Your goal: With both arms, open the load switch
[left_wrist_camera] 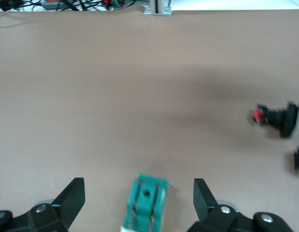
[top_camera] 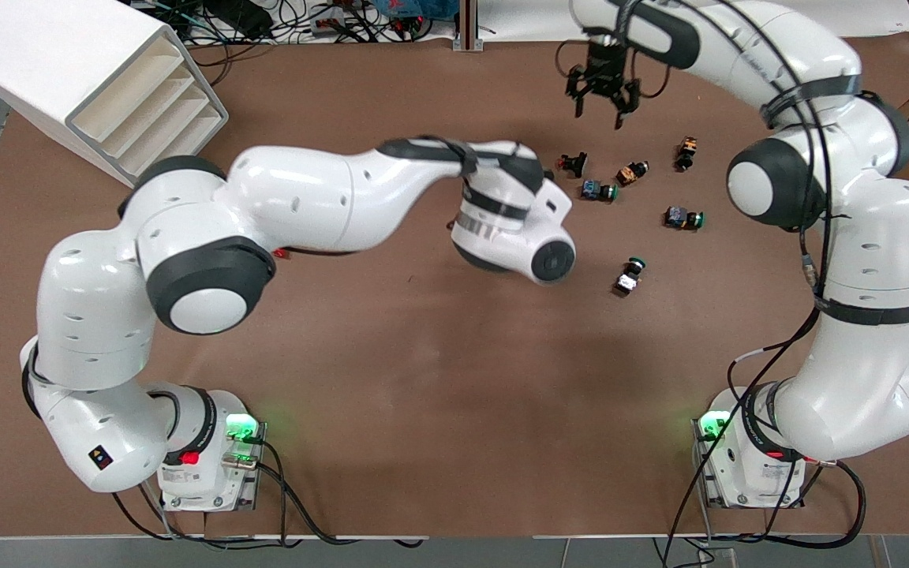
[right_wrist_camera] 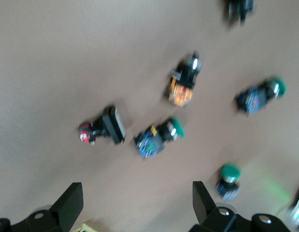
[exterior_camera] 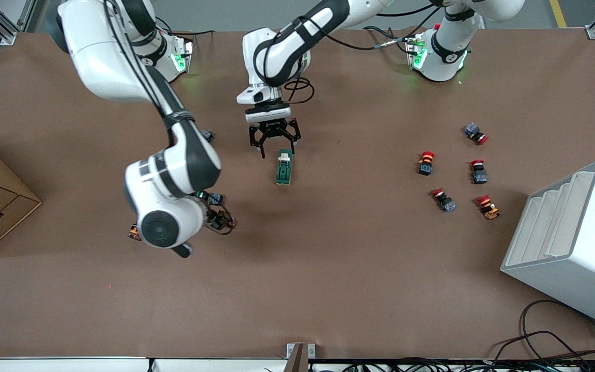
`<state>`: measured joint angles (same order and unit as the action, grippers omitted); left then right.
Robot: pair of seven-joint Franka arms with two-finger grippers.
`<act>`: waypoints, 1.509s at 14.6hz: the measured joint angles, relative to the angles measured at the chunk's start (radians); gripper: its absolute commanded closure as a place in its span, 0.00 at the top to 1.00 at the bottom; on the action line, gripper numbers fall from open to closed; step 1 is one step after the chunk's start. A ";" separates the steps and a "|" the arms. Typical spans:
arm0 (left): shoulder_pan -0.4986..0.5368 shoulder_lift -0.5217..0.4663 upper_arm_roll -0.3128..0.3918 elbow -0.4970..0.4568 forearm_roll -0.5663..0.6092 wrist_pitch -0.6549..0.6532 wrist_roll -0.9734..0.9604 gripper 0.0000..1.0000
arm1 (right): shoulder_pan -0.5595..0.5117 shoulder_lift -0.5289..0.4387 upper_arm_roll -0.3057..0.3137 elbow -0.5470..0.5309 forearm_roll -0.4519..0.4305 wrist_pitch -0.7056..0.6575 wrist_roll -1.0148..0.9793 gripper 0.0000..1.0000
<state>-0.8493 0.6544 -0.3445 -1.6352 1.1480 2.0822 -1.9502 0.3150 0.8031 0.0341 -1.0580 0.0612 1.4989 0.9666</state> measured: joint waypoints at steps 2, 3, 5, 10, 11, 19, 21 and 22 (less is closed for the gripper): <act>0.068 -0.047 0.002 0.035 -0.140 0.000 0.114 1.00 | -0.057 -0.049 0.000 0.001 -0.055 -0.003 -0.147 1.00; 0.108 -0.073 0.002 0.052 -0.208 0.000 0.177 1.00 | -0.079 -0.075 0.000 -0.001 -0.070 -0.009 -0.214 1.00; 0.195 -0.129 0.005 0.075 -0.339 -0.001 0.303 1.00 | -0.119 -0.132 -0.001 -0.021 -0.085 -0.020 -0.348 1.00; 0.413 -0.257 0.006 0.110 -0.578 -0.080 0.649 1.00 | -0.258 -0.294 -0.003 -0.126 -0.106 -0.032 -0.741 1.00; 0.458 -0.271 0.007 0.137 -0.619 -0.124 0.751 1.00 | -0.286 -0.318 -0.003 -0.136 -0.106 -0.043 -0.793 1.00; 0.774 -0.375 0.059 0.285 -0.938 -0.401 1.353 1.00 | -0.341 -0.404 -0.003 -0.134 -0.144 -0.115 -0.895 1.00; 0.815 -0.436 0.092 0.280 -0.978 -0.480 1.479 1.00 | -0.347 -0.406 -0.002 -0.122 -0.142 -0.157 -0.896 1.00; 0.832 -0.473 0.116 0.264 -0.988 -0.509 1.560 1.00 | -0.351 -0.406 -0.002 -0.117 -0.133 -0.171 -0.896 1.00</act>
<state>-0.0169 0.1811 -0.2285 -1.3712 0.1599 1.5730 -0.3899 -0.0358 0.3968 0.0323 -1.1752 -0.0719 1.3277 0.0708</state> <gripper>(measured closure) 0.000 0.000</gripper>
